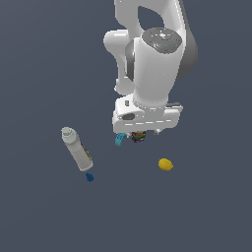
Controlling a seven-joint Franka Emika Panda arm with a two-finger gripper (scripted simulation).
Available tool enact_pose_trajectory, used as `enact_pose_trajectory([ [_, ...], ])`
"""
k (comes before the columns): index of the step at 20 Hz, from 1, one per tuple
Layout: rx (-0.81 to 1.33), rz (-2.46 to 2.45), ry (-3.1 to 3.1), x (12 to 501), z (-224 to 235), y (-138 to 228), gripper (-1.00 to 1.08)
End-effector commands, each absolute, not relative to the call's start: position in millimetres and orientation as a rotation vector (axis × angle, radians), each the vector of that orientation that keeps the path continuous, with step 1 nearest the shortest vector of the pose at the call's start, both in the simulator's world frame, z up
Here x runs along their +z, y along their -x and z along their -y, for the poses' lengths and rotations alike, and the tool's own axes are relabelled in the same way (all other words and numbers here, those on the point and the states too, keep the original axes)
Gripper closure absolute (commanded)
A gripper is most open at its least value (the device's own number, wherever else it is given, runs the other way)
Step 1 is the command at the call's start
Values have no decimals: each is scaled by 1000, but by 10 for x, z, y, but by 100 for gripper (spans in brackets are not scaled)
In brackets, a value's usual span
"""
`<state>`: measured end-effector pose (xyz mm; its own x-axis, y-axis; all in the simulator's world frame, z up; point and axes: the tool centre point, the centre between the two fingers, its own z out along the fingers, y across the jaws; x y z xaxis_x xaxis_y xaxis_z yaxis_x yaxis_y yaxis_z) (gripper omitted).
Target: Pick up a designated object from a clutter of objects.
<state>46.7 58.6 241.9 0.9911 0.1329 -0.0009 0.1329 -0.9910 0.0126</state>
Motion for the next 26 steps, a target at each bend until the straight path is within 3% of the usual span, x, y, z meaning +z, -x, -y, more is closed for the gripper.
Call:
enact_pose_trajectory([
  [1, -1, -276, -3114, 2188, -765, -554, -92],
  [14, 0, -575, -3082, 1069, -1619, -739, -92],
  [26, -2, -643, -3075, 790, -1822, -723, -92],
])
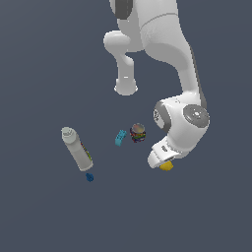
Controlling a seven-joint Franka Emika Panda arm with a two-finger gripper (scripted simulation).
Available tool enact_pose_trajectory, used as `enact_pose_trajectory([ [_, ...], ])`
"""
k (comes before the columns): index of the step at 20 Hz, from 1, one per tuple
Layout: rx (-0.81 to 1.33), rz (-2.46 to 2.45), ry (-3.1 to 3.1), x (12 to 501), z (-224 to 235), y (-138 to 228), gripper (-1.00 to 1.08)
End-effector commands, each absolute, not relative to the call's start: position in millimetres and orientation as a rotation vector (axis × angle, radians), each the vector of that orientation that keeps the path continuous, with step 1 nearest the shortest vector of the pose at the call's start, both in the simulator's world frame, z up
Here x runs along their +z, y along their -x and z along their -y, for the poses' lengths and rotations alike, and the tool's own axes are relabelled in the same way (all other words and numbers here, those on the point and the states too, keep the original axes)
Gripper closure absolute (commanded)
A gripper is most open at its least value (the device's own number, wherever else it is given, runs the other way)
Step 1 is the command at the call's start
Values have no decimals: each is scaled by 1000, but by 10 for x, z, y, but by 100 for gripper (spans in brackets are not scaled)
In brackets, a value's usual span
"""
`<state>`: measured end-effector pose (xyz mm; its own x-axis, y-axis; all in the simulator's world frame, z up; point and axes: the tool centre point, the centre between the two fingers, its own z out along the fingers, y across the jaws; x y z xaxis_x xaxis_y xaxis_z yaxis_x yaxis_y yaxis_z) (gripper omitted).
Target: Pick up a designated object from a clutter of objects.
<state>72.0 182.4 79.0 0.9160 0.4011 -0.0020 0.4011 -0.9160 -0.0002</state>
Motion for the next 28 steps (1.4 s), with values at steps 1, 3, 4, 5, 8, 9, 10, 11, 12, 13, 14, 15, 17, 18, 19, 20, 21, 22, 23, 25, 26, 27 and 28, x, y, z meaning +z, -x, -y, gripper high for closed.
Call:
enact_pose_trajectory([
  [1, -2, -643, -3075, 778, -1822, -723, -92],
  [3, -2, -643, -3075, 730, -1821, -722, -92],
  [4, -2, -644, -3075, 697, -1824, -720, -92],
  [5, -2, -644, -3075, 654, -1823, -720, -92],
  [8, -1, -645, -3074, 485, -1823, -715, -92],
  [9, -1, -646, -3074, 433, -1826, -713, -92],
  [10, -1, -646, -3074, 386, -1825, -713, -92],
  [11, -1, -646, -3074, 349, -1825, -714, -92],
  [12, -1, -646, -3074, 320, -1825, -715, -92],
  [13, -1, -646, -3074, 299, -1826, -718, -92],
  [14, -1, -646, -3074, 286, -1827, -721, -92],
  [15, -1, -646, -3074, 281, -1828, -725, -92],
  [17, -1, -646, -3074, 280, -1829, -726, 108],
  [18, -1, -646, -3074, 280, -1829, -726, 108],
  [19, -1, -646, -3074, 280, -1829, -726, 108],
  [20, -1, -646, -3074, 280, -1829, -726, 108],
  [21, -1, -646, -3074, 280, -1829, -726, 108],
  [22, -1, -646, -3074, 280, -1829, -726, 108],
  [23, -1, -646, -3074, 280, -1829, -726, 108],
  [25, -1, -646, -3074, 280, -1829, -726, 108],
  [26, -1, -646, -3074, 280, -1829, -726, 108],
  [27, -1, -646, -3074, 284, -1828, -726, 108],
  [28, -1, -646, -3074, 286, -1827, -725, 108],
])
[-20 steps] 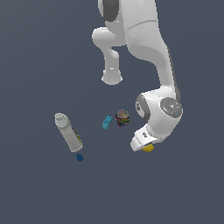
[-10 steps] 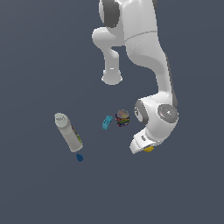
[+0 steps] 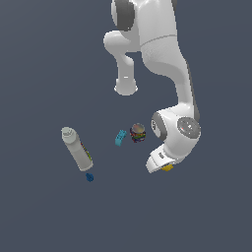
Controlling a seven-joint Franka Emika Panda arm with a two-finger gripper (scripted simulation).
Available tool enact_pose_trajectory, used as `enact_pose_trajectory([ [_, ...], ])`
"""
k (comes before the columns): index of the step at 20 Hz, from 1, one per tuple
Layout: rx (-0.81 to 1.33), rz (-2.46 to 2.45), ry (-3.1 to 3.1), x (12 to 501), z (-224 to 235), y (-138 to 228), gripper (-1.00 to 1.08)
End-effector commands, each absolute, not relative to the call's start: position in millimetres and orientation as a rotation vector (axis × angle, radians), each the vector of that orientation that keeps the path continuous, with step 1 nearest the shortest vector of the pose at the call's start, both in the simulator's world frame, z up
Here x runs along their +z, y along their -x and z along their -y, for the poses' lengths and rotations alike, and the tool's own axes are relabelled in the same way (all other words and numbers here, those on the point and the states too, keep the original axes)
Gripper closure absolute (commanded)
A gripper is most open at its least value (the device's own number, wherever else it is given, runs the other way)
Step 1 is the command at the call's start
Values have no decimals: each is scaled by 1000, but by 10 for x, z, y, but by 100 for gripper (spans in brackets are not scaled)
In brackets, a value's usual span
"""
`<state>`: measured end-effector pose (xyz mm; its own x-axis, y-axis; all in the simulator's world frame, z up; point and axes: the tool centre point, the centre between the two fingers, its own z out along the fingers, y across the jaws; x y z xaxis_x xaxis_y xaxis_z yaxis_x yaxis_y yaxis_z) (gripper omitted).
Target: Pick up a designated object from a clutter of objects.
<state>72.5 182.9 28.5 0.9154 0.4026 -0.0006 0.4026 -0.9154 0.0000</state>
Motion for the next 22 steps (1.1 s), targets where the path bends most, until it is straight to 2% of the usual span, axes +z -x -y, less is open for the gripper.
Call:
enact_pose_trajectory([
  [1, -1, -646, -3074, 292, -1824, -723, 108],
  [12, 0, -646, -3074, 643, -1658, -615, 108],
  [22, 0, -646, -3073, 1413, -1290, -380, 108],
])
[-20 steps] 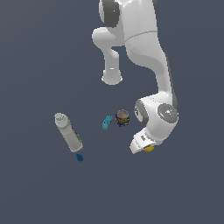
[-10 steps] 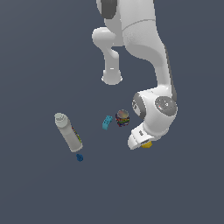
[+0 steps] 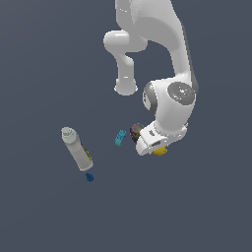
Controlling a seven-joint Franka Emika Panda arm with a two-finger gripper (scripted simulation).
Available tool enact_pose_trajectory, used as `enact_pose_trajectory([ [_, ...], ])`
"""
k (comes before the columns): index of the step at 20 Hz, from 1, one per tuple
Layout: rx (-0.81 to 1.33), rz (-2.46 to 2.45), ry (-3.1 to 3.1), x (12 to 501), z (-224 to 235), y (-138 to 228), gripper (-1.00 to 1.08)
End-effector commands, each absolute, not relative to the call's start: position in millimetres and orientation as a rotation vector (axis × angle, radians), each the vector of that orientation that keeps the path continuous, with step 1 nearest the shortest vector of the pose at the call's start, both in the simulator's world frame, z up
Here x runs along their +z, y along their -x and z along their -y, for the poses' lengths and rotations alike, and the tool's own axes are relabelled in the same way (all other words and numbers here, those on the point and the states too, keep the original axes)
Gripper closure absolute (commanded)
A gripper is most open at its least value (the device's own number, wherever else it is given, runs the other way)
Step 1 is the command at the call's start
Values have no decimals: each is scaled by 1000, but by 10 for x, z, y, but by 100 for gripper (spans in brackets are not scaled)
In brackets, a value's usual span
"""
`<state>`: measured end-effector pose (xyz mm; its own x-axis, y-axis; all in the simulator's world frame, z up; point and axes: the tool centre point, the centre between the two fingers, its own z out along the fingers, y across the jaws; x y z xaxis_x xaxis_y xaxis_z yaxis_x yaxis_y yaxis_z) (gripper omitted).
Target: Pick up a designated object from a clutter of objects.
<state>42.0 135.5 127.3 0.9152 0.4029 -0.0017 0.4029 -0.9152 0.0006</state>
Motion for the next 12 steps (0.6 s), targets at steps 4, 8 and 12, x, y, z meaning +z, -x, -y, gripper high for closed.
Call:
enact_pose_trajectory([
  [4, 0, -646, -3073, 1782, -1118, -270, 108],
  [8, 0, -647, -3074, 2172, -938, -157, 108],
  [12, 0, -648, -3076, 2596, -744, -36, 108],
])
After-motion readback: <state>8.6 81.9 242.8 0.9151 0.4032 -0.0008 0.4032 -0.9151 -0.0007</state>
